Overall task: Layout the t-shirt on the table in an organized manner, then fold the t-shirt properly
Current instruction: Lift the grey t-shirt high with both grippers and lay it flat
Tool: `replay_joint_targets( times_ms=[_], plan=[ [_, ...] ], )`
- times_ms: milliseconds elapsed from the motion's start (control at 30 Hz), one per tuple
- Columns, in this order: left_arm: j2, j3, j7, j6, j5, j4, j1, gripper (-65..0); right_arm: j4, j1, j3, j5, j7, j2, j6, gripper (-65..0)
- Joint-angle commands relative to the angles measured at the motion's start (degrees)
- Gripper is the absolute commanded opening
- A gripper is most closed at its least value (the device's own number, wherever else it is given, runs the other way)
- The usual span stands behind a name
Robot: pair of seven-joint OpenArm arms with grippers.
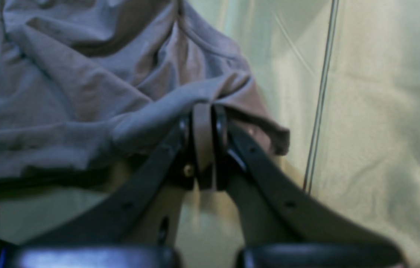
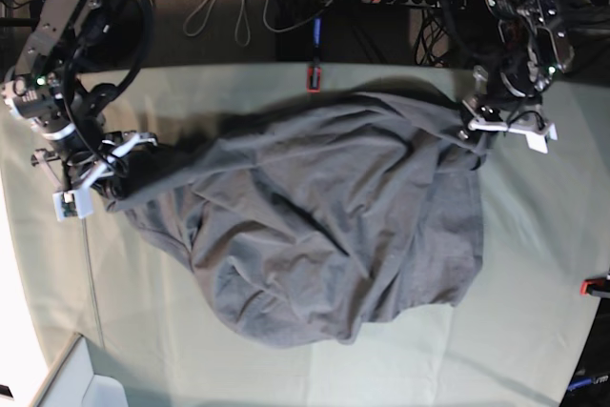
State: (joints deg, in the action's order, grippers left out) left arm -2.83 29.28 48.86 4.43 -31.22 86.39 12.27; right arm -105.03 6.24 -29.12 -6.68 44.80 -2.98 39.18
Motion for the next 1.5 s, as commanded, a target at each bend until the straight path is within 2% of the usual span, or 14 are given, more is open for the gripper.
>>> replay_joint_targets(
  times_ms=[0,33,67,267,500,600,733,867,1033,1133,1333,1467],
  plan=[
    [-0.38,0.22,-0.38,-0.34,-0.73,1.04,-0.45,-57.9,-0.86,-0.57,-0.11,-1.02,-1.5,0.57,0.82,-65.0],
    [-0.38,0.22,-0.38,-0.34,-0.47,1.04,-0.62,-63.7,-0.86,-0.57,-0.11,-1.02,-1.5,0.57,0.82,-65.0],
    [-0.38,0.22,-0.29,-0.34,-0.38,1.04,-0.62,-65.0,-0.86,-0.57,-0.11,-1.02,-1.5,0.57,0.82,-65.0],
    [-0.29,0.48,0.15,-0.34,-1.09,4.47,0.52,-65.0,-0.86,-0.57,-0.19,-1.02,-1.5,0.57,0.82,-65.0],
    [-0.2,0.74,0.15,-0.34,-1.09,21.17,7.02,-65.0,-1.38,-0.48,-0.28,-1.02,-1.32,1.53,0.82,-65.0],
    [-0.55,1.54,0.15,-0.34,-1.09,25.92,8.17,-65.0,-2.18,2.6,-0.37,-1.02,-1.5,2.41,0.82,-65.0],
    [-0.64,3.29,-0.03,-0.34,-1.09,26.8,7.11,-65.0,-7.01,7.69,0.07,-1.1,-1.59,3.73,0.82,-65.0],
    [-3.02,3.03,0.15,-0.34,-1.09,25.74,1.57,-65.0,-10.09,9.1,0.16,-1.1,-1.59,3.91,0.82,-65.0],
    [-4.42,2.06,0.24,-0.34,-1.09,22.84,-10.56,-65.0,-9.38,2.33,2.0,-1.19,-1.41,5.23,0.82,-65.0],
    [-5.3,-1.1,0.24,-0.34,-1.09,19.41,-19.79,-65.0,-8.86,-3.73,5.08,-1.19,-1.24,7.16,0.82,-65.0],
    [-8.2,-10.95,0.24,-0.25,-1.0,13.08,-34.73,-65.0,-8.5,-15.34,7.81,-1.1,-1.24,7.51,0.82,-65.0],
    [-8.47,-18.24,0.24,-0.25,-0.38,4.12,-48.71,-65.0,-2.26,-28.7,7.89,-1.02,-1.24,8.74,0.82,-65.0]
  ],
)
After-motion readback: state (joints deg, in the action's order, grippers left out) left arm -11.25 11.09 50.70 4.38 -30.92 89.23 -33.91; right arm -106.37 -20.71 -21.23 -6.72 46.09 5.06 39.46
